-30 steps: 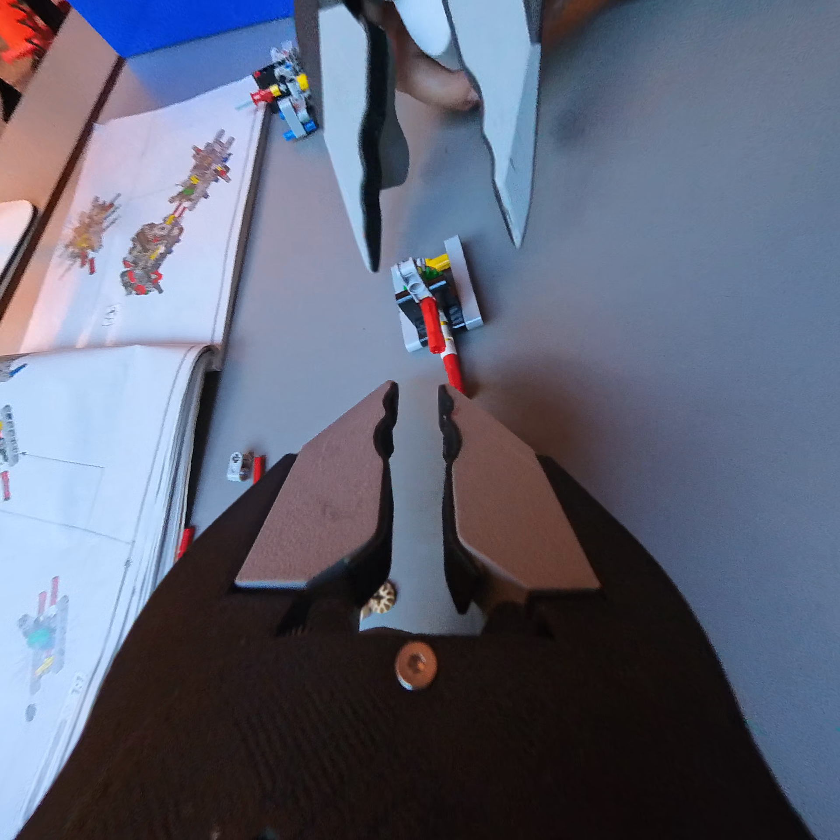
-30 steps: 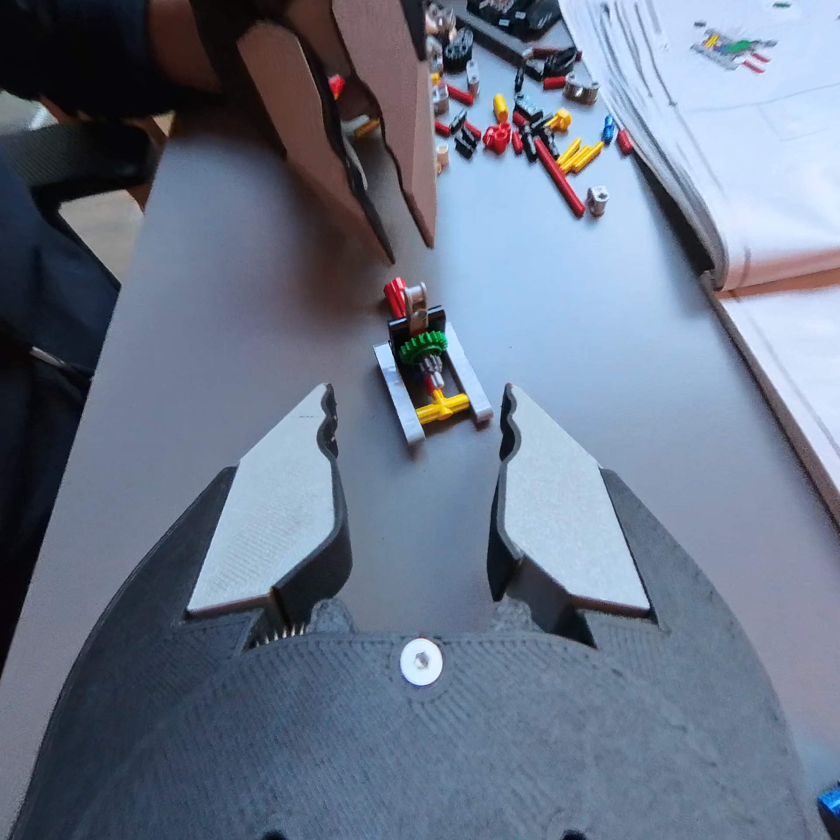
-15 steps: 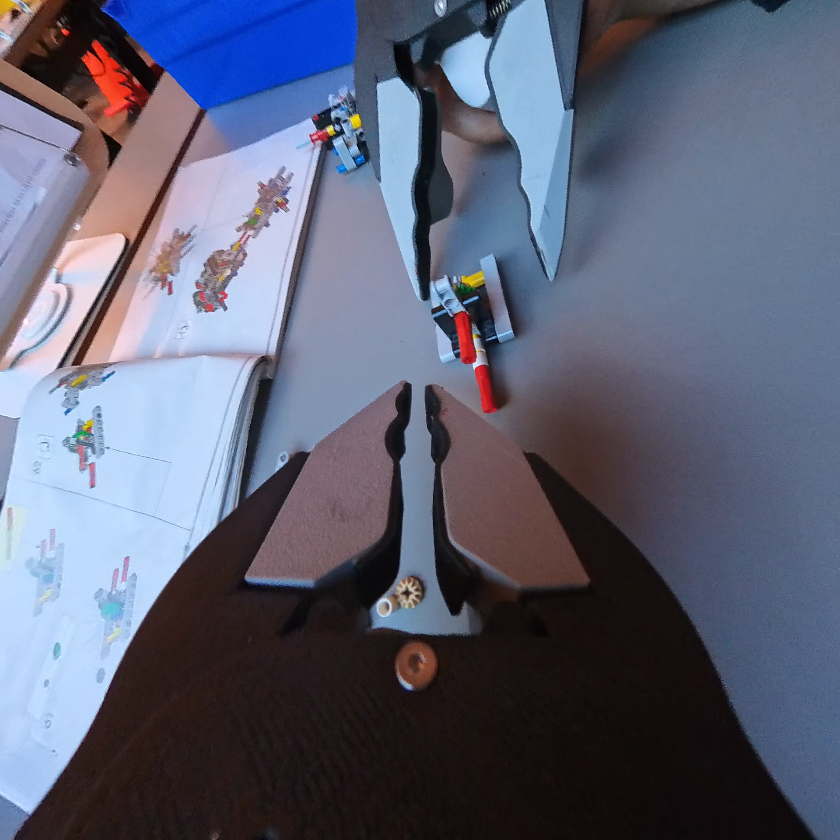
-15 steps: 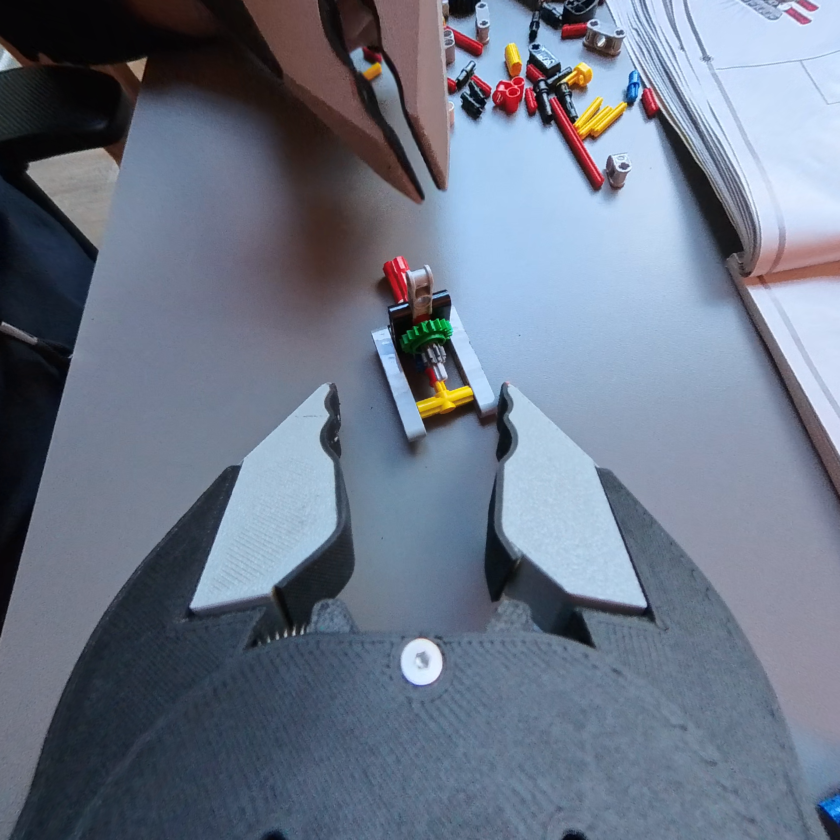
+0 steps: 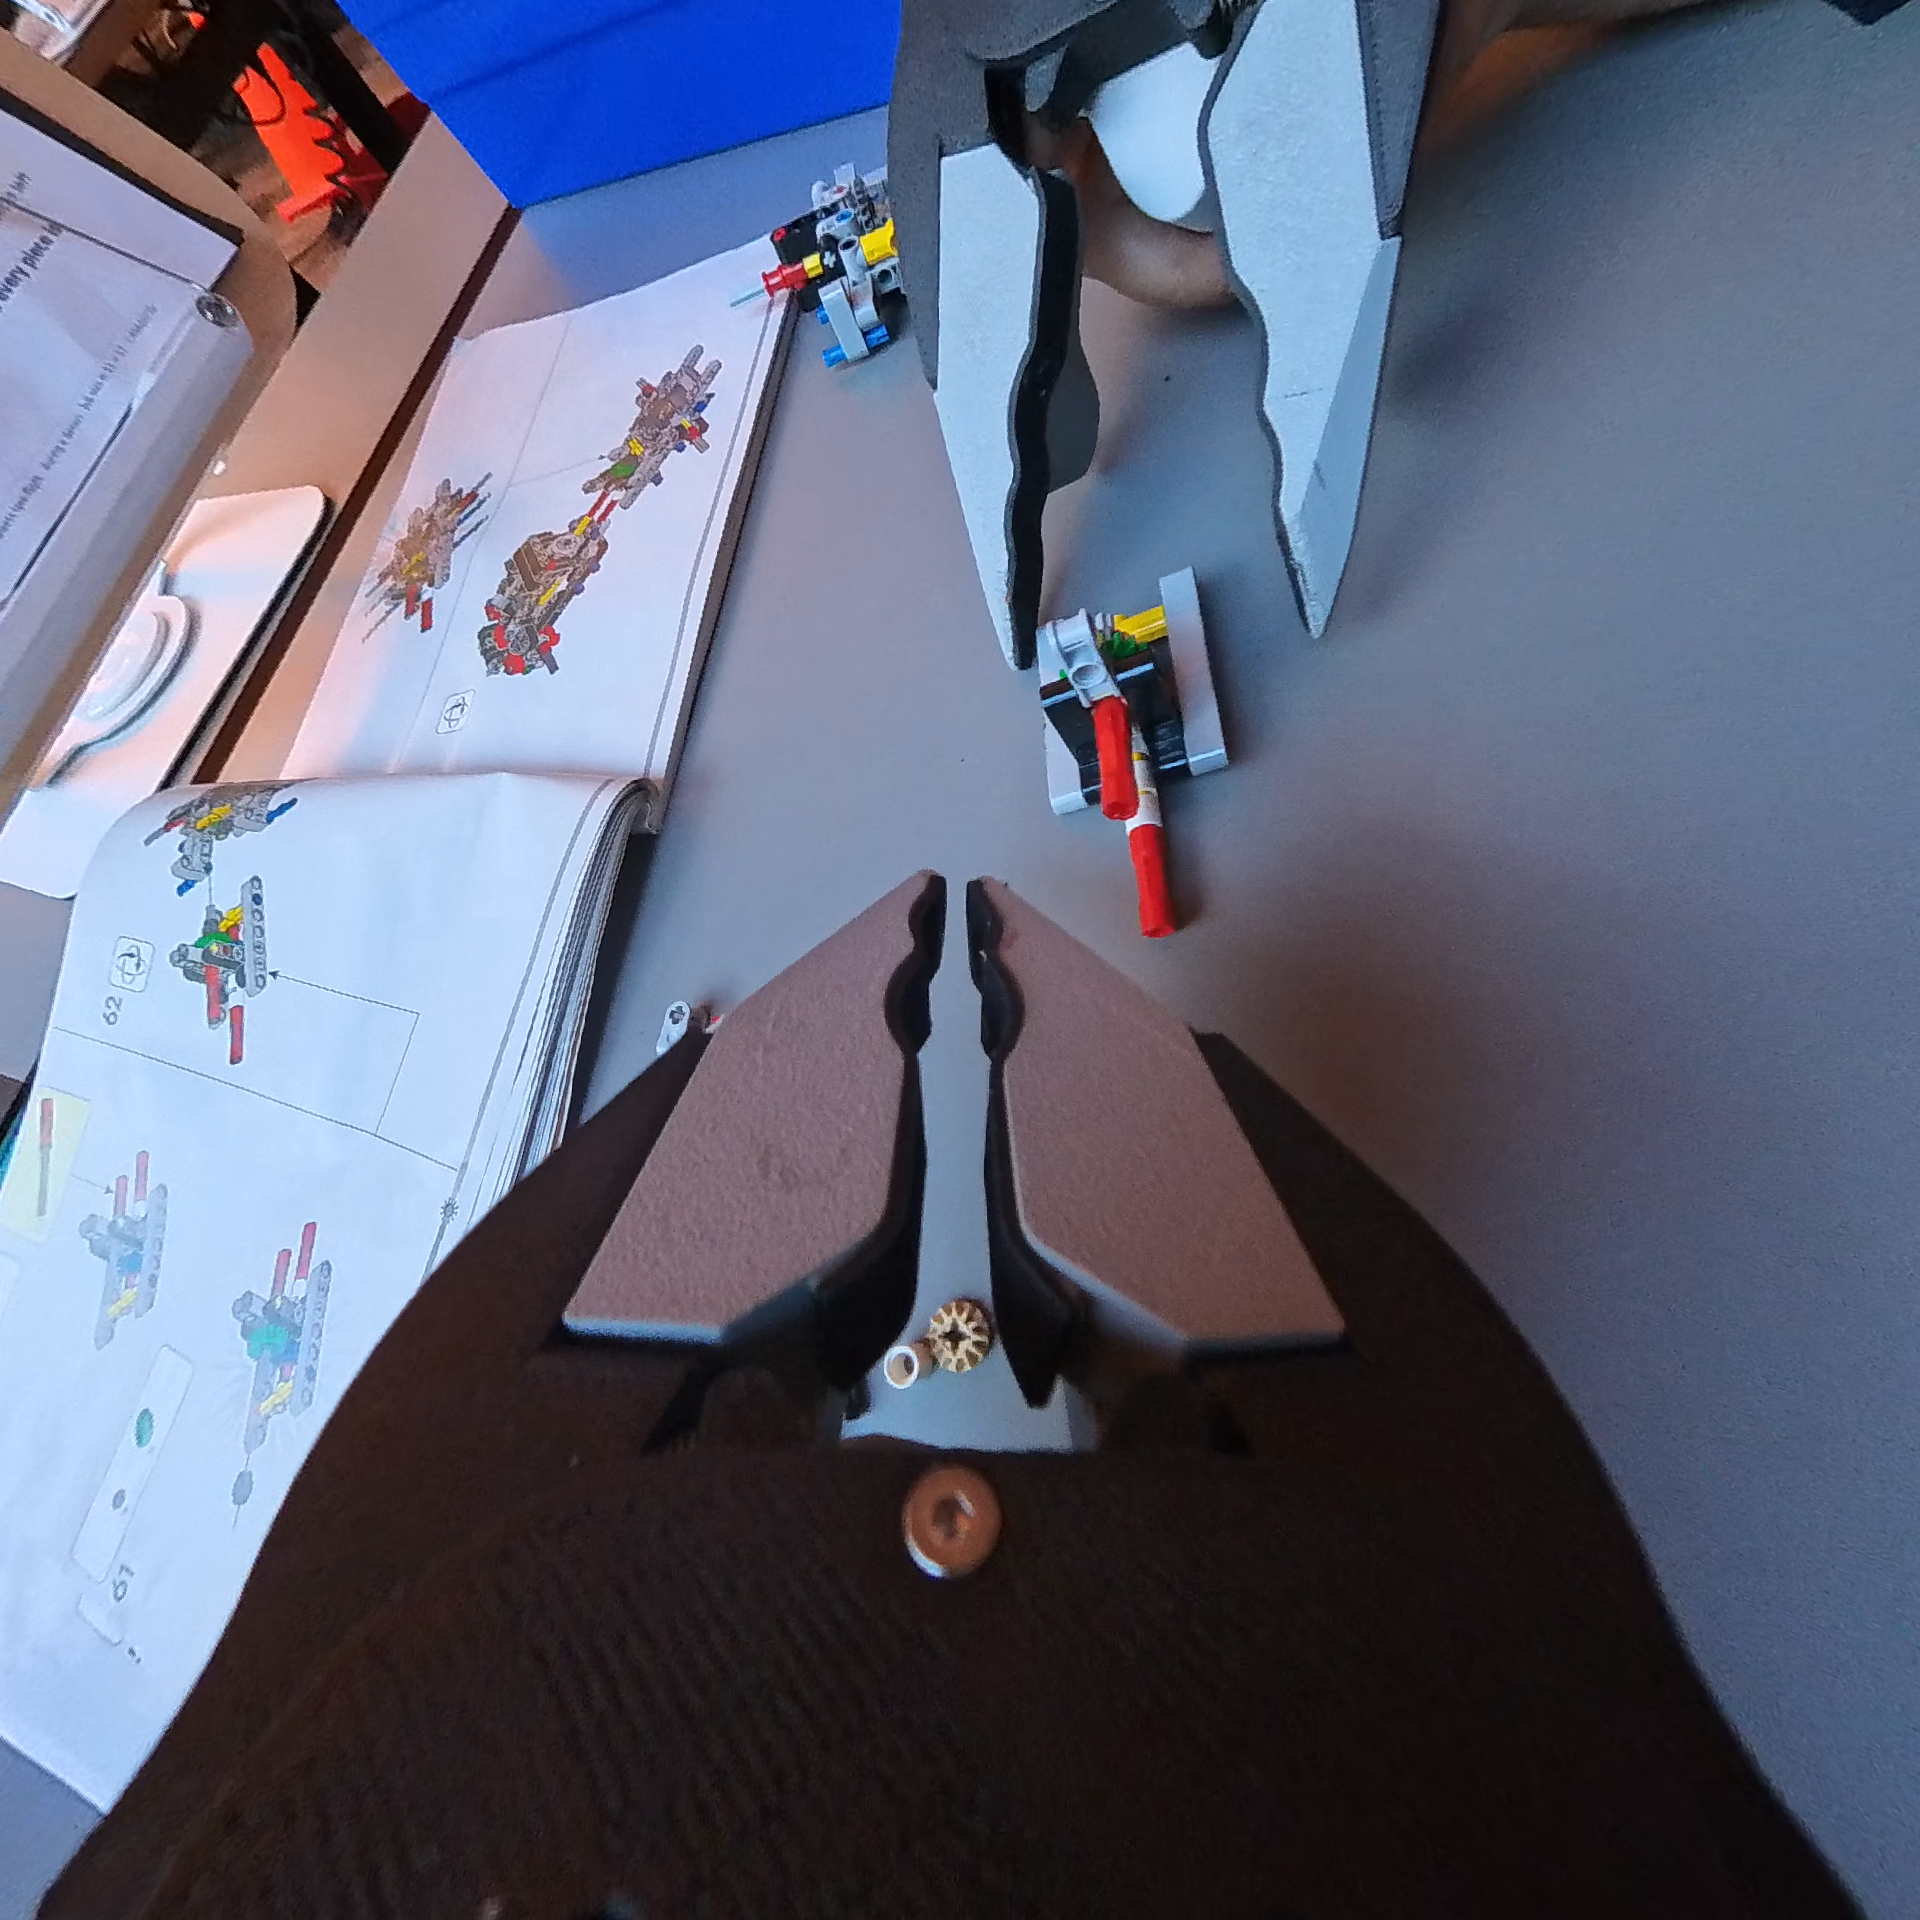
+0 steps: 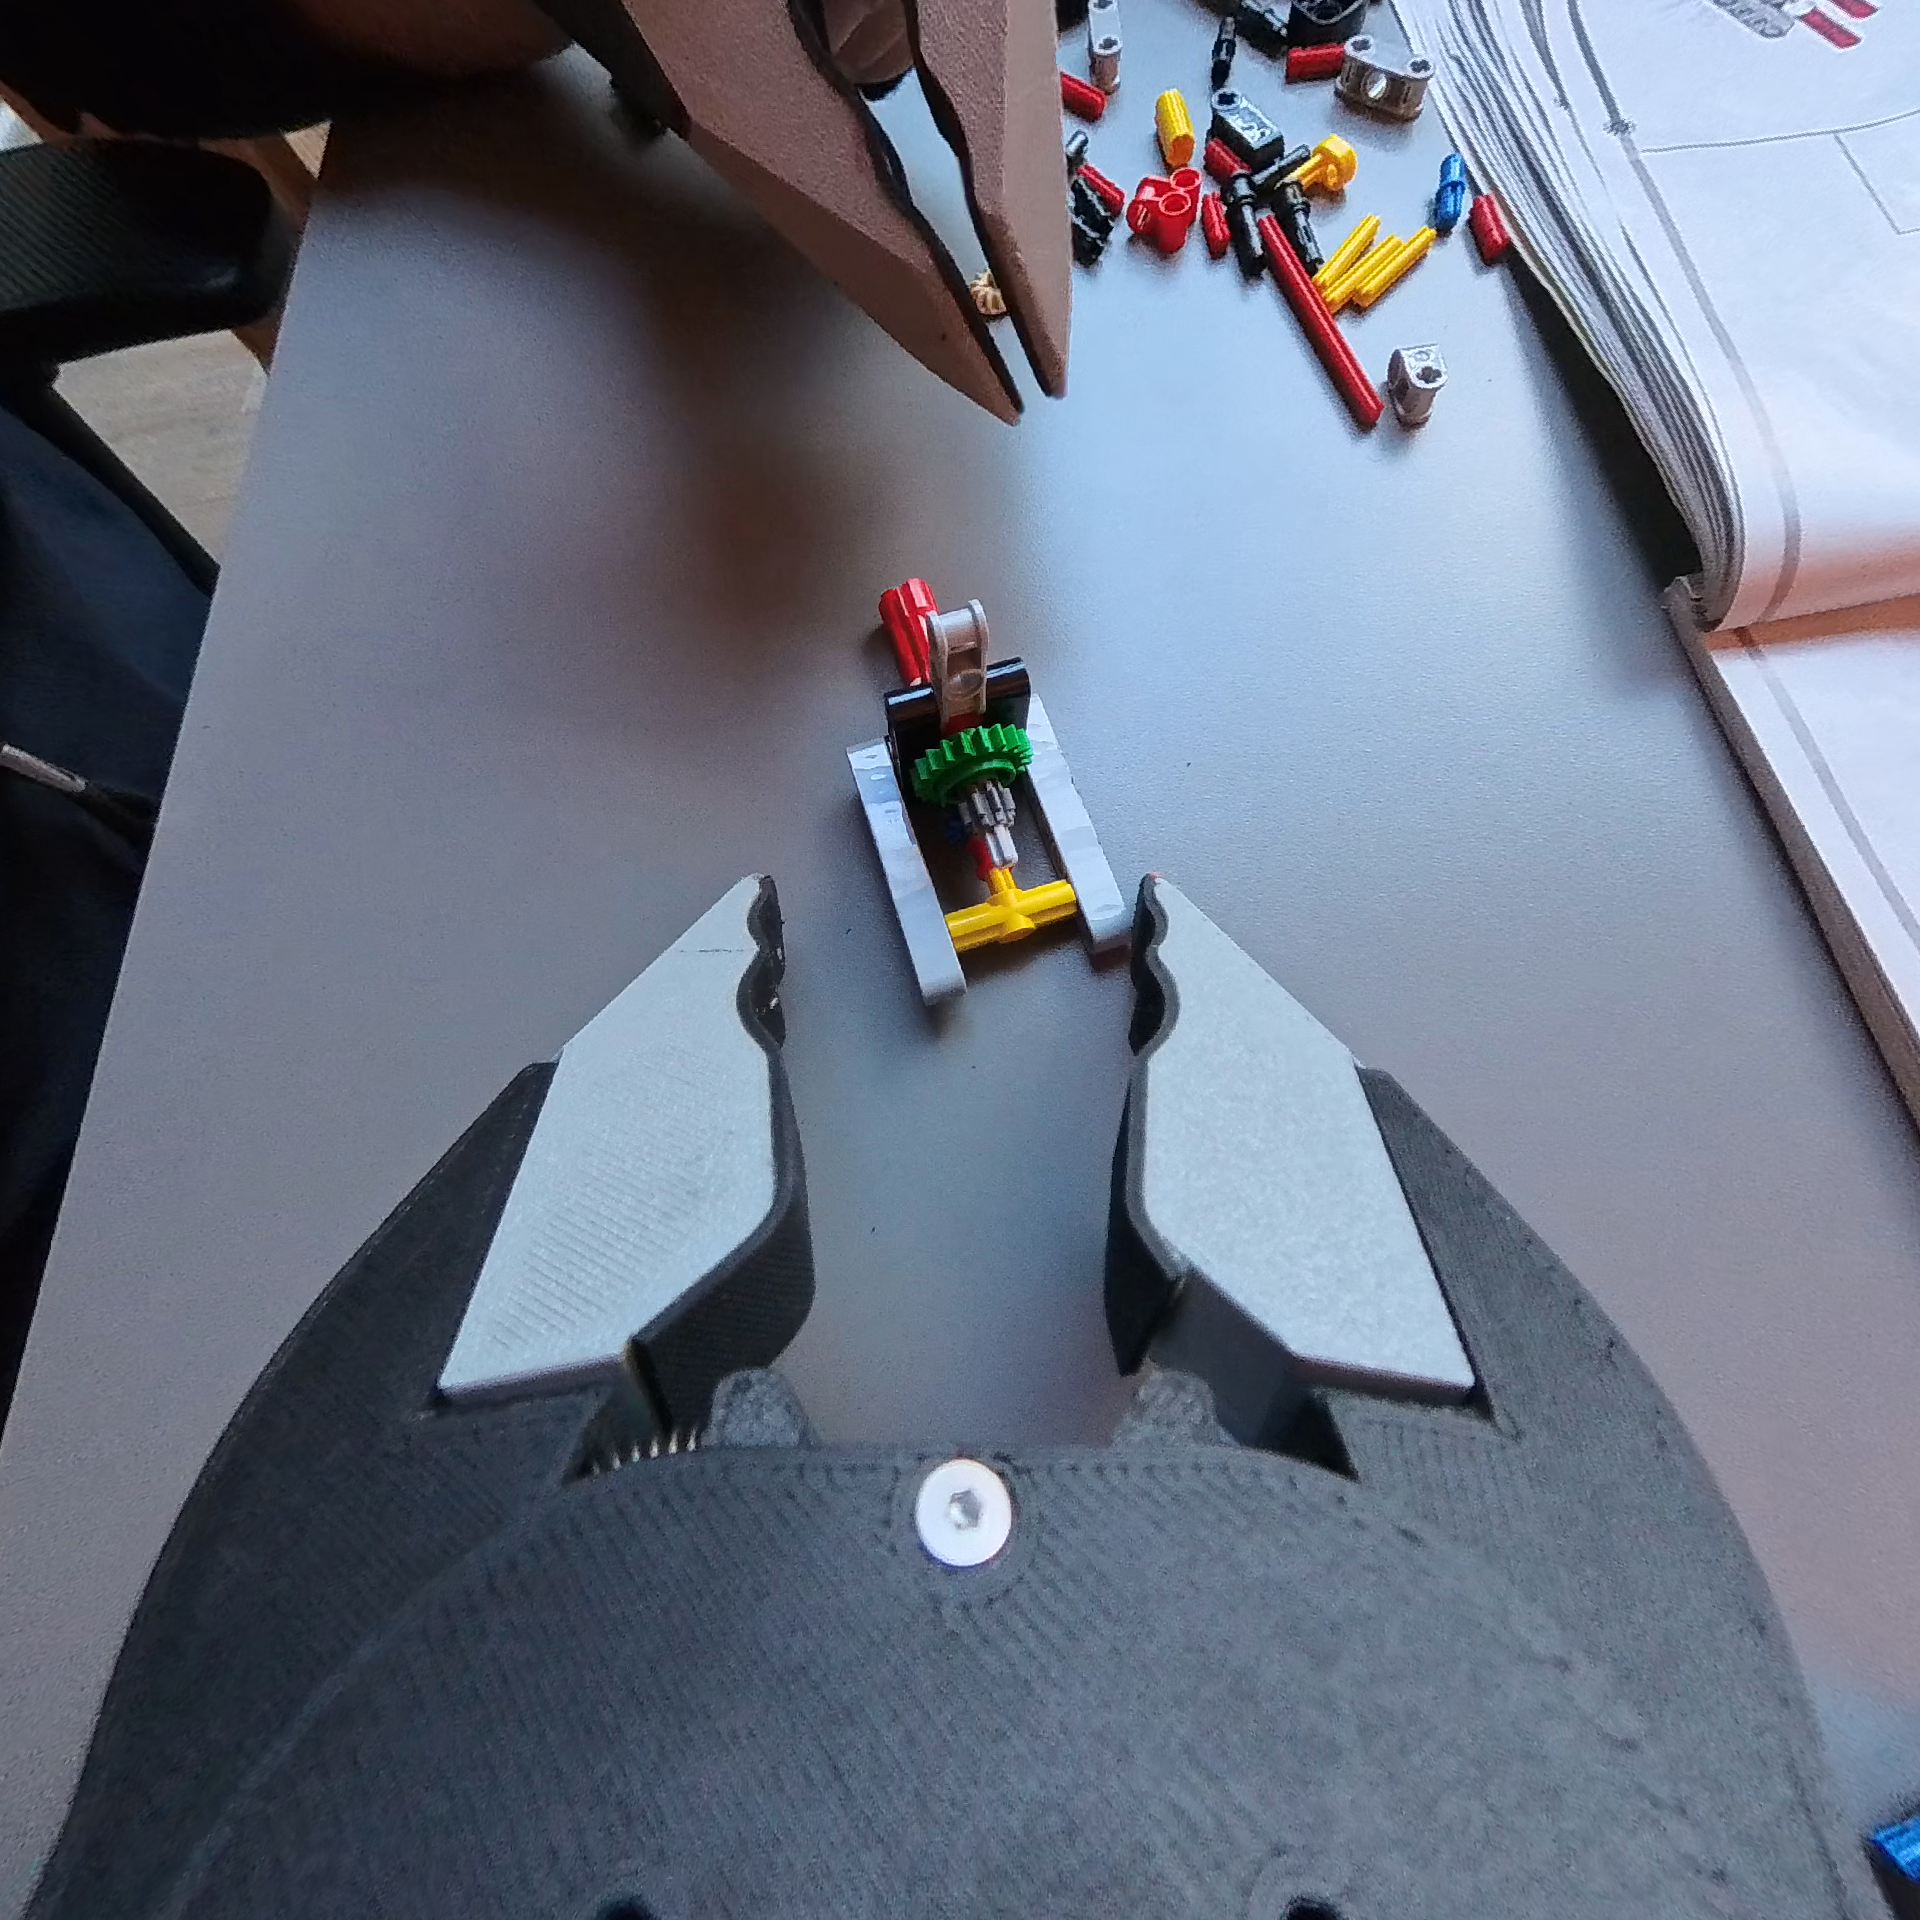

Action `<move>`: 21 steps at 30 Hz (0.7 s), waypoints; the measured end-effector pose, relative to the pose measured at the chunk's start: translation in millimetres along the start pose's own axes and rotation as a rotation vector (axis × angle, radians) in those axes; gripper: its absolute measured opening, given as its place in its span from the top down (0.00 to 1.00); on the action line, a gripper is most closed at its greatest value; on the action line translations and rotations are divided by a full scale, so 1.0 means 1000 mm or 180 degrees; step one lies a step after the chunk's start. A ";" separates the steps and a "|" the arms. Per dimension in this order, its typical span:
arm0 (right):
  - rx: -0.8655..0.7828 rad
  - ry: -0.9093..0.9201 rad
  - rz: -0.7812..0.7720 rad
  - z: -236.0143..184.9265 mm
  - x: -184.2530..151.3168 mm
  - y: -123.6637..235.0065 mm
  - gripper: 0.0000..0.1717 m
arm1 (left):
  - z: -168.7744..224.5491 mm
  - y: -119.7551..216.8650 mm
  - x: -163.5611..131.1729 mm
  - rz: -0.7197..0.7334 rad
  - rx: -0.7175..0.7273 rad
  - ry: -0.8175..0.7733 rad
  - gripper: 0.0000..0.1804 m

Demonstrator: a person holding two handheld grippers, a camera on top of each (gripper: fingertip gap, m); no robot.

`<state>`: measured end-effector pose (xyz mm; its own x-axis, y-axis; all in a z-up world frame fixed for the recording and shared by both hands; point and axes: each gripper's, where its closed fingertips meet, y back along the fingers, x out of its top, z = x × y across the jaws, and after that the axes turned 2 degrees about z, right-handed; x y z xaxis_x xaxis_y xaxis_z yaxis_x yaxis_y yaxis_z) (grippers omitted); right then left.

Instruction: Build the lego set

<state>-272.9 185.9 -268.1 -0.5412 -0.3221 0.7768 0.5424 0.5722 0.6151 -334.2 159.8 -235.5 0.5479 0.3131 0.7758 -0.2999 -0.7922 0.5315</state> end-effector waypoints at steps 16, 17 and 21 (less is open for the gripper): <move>0.2138 -0.0478 0.0068 -0.105 0.002 0.025 0.84 | -0.014 0.006 0.000 0.0020 0.0177 0.0120 1.00; 0.2176 -0.0445 0.0017 -0.109 0.002 0.022 0.84 | -0.016 0.007 0.000 0.0024 0.0201 0.0149 1.00; 0.1934 -0.0303 0.0118 -0.101 0.008 0.017 0.85 | -0.022 0.008 -0.003 0.0027 0.0247 0.0263 1.00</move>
<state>-202.9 116.6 -238.0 -0.5992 -0.2411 0.7635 0.1140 0.9182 0.3794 -355.3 163.8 -225.6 0.4785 0.3458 0.8071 -0.2410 -0.8322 0.4994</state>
